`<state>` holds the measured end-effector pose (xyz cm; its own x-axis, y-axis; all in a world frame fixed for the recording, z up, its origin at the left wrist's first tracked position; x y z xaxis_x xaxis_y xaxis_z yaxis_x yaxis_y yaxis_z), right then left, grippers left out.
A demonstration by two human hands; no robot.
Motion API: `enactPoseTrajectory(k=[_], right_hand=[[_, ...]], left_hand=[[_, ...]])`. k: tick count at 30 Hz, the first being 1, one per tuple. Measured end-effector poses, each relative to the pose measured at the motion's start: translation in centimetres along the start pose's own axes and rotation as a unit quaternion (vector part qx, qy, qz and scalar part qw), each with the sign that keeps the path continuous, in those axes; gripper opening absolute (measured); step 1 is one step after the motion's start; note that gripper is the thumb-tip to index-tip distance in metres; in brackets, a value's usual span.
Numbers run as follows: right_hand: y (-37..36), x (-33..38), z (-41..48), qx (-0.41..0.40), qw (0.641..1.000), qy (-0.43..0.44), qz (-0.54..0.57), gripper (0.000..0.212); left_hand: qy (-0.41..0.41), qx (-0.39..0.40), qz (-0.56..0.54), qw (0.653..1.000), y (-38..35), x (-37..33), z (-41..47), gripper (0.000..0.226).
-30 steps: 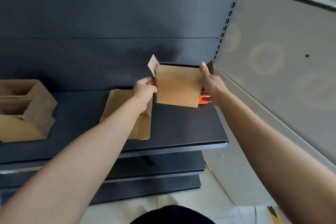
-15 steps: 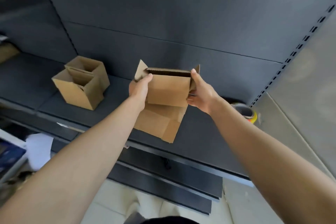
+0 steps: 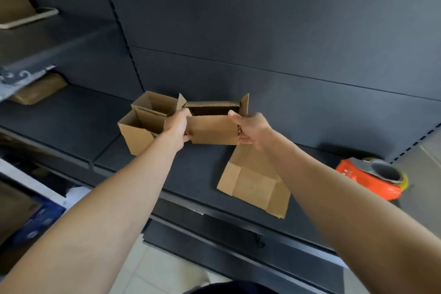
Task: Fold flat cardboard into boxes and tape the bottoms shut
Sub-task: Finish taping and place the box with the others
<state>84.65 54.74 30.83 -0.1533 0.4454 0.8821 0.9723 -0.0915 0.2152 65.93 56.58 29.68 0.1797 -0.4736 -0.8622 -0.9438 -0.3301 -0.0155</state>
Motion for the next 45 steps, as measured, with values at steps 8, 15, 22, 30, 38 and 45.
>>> enactPoseTrajectory(k=[8, 15, 22, 30, 38, 45], right_hand=[[-3.8, -0.9, 3.4, -0.028, 0.997, -0.065, -0.004, 0.040], [-5.7, -0.5, 4.7, 0.022, 0.994, -0.098, 0.031, 0.055], [-6.7, 0.2, 5.7, 0.075, 0.988, -0.103, 0.090, 0.064], [-8.5, 0.9, 6.2, 0.097, 0.988, -0.093, 0.075, 0.060], [-7.9, 1.4, 6.7, 0.036, 0.996, -0.065, 0.039, 0.040], [-8.9, 1.5, 6.0, 0.044, 0.997, -0.062, 0.024, 0.050]], left_hand=[[-0.017, 0.006, 0.091, 0.996, 0.6, -1.4, 5.4, 0.037], [-0.041, -0.036, 0.133, 0.990, -0.3, -1.4, 8.0, 0.049], [-0.053, -0.033, 0.131, 0.989, -0.3, -1.4, 9.2, 0.055], [-0.085, -0.006, 0.158, 0.984, 1.5, -1.8, 9.3, 0.034], [-0.088, -0.194, -0.009, 0.977, 6.1, -1.9, 6.3, 0.027], [0.061, -0.311, 0.061, 0.947, 9.4, -0.9, 6.6, 0.080]])
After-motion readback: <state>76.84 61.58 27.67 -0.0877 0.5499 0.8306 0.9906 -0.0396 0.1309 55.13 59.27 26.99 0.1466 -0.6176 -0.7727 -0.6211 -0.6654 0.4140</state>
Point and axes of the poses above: each hand's wrist, its own z-axis towards the middle knuckle, its own y-axis out of the back of the hand, x = y × z, the point moved 2 cm from there along z, towards the middle knuckle, and after that the axes turned 3 degrees about z, right-handed, at the moved point
